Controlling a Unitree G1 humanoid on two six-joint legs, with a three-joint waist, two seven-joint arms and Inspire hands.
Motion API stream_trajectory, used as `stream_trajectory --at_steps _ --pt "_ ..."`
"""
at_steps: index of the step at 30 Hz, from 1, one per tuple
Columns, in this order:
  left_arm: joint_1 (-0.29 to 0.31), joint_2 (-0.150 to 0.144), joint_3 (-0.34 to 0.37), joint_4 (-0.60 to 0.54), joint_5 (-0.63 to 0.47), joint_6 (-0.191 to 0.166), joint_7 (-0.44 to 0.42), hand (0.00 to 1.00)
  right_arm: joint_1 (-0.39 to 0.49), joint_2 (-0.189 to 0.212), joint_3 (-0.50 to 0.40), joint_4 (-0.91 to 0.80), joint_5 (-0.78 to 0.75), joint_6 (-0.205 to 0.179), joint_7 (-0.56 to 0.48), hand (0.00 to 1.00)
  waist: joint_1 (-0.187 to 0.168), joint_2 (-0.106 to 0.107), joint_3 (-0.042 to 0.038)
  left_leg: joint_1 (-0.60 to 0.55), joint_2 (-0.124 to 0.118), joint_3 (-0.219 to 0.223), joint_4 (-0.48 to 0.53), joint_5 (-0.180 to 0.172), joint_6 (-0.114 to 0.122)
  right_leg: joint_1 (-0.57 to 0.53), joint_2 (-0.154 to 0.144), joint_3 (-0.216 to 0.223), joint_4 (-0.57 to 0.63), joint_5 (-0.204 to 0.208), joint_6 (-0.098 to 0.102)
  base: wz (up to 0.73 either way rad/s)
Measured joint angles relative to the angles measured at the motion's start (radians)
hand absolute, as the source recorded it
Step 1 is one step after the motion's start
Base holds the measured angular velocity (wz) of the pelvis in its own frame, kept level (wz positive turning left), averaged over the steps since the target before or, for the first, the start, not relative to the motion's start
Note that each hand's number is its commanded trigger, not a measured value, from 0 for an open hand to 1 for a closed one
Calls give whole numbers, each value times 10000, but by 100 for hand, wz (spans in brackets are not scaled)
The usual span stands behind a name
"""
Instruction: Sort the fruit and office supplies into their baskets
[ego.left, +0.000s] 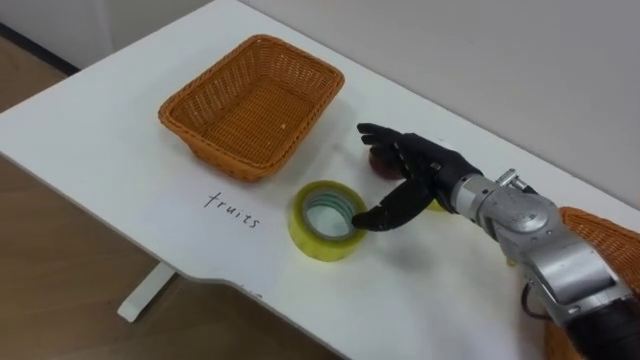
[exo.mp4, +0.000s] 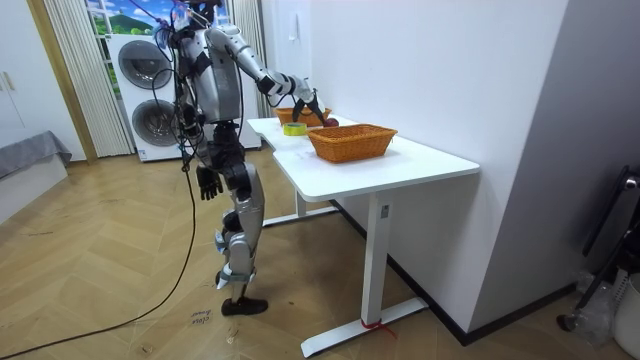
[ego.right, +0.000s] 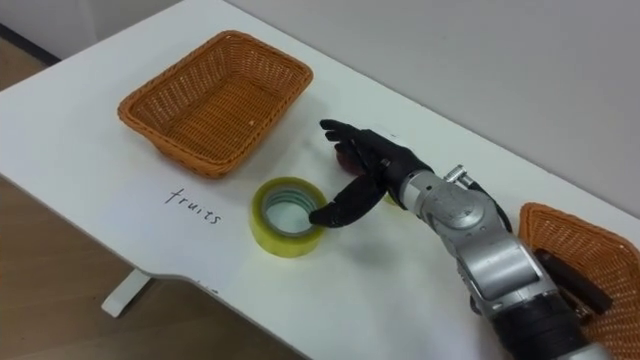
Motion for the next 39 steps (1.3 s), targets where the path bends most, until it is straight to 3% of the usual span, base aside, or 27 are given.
stream_trajectory --at_steps 8,13,22,39 --pt "38 0 -7 3 -1 45 0 0 -2 31 0 0 6 4 -18 0 27 16 12 -77 -5 -38 76 -1 -4 -21 1 0 2 0 0 1" --pt "37 1 -6 1 -1 35 0 0 -179 336 11 409 111 4 -219 0 51 17 12 -71 -6 -38 77 2 -4 -20 -1 -26 7 0 0 0" --pt "115 15 -6 -21 -2 40 -107 0 -440 521 374 740 207 4 -416 0 79 20 15 -53 -5 -46 61 1 -4 -19 1 -36 3 0 0 0" --pt "232 35 -27 54 145 24 -340 0 -625 700 882 1319 325 -2 -520 0 411 -3 27 -217 -6 -65 91 2 -4 -152 -24 -274 6 1 -2 0"
